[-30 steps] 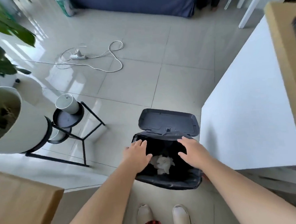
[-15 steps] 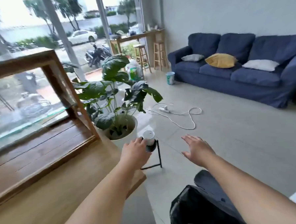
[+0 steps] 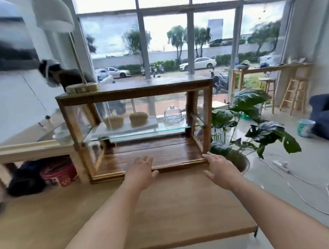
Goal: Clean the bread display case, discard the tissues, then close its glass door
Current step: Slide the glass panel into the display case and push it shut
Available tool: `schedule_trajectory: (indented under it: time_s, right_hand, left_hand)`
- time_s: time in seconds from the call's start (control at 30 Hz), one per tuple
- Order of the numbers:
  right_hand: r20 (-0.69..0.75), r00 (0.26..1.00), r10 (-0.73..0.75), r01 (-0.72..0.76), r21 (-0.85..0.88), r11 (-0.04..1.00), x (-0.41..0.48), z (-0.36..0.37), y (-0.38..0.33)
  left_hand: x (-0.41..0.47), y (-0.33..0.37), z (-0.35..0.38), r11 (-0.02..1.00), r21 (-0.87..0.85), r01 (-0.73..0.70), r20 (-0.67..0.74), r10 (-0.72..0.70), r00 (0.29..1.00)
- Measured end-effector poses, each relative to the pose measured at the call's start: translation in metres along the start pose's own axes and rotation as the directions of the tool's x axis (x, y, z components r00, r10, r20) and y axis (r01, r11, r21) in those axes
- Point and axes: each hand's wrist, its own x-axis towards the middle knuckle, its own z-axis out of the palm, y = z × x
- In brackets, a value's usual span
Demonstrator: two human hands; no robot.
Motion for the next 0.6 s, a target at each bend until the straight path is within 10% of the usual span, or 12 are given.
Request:
schedule_trajectory:
  time_s: [0.37,0.6]
  right_hand:
    - [-0.139,0.99,-0.028,0.06,0.236,0.97,0.101,0.007,-0.096]
    - [-0.367,0.891,0.268,0.058,0.677,0.734,0.145,-0.026,-0.11]
  left_hand:
    - [0.027,-0.137,0.001,0.933,-0.281,0.223,-0.05,-0.246,0.968]
    - [0.071,-0.176,-0.038,0.405,-0.902,0.149,-0.046,-0.432,0.901]
